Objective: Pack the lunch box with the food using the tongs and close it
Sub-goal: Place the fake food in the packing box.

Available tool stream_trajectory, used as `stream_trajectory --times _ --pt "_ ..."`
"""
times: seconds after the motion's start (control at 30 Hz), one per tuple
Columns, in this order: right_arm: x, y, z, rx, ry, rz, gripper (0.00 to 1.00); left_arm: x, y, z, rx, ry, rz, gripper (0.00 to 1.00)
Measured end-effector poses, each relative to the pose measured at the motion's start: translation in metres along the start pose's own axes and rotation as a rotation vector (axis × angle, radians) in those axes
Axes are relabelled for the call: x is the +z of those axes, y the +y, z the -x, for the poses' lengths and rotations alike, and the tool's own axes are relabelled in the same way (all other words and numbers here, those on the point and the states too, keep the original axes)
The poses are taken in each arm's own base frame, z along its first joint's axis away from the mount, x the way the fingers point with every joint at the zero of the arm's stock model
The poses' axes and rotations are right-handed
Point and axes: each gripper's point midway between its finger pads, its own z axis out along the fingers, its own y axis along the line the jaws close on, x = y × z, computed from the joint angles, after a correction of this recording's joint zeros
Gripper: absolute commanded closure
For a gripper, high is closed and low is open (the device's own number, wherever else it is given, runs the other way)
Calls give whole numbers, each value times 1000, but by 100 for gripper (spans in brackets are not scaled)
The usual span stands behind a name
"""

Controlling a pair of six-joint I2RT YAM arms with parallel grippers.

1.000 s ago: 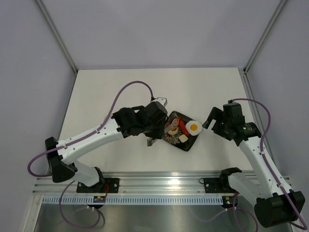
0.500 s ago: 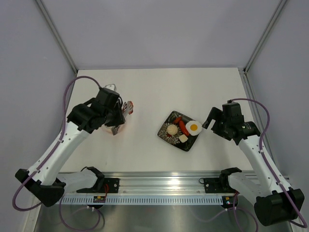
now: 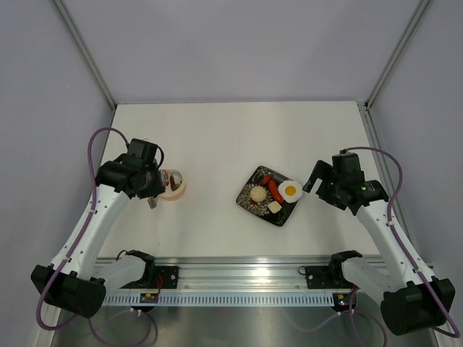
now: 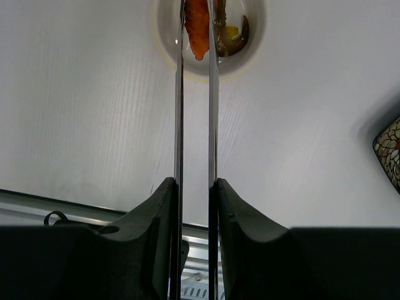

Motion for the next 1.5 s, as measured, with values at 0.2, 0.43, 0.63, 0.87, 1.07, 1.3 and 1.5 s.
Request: stream_trajectory --times 0.2,0.43,0.63,0.87,1.07,1.3,1.5 --pt "1 0 0 0 2 -2 0 9 -2 1 -1 -3 -14 100" --pt "1 0 0 0 3 -2 1 19 -10 5 4 -4 -40 100" --pt "1 0 0 0 3 -2 1 25 -10 -2 8 15 -44 100" --pt "1 0 0 0 3 -2 1 27 -9 -6 10 26 -42 100" --pt "1 0 0 0 3 -2 0 25 -9 -5 9 18 -46 82" --pt "1 0 0 0 3 -2 0 26 -8 -8 11 24 -42 63" --pt "1 0 0 0 3 -2 0 26 -7 -8 18 25 -41 56"
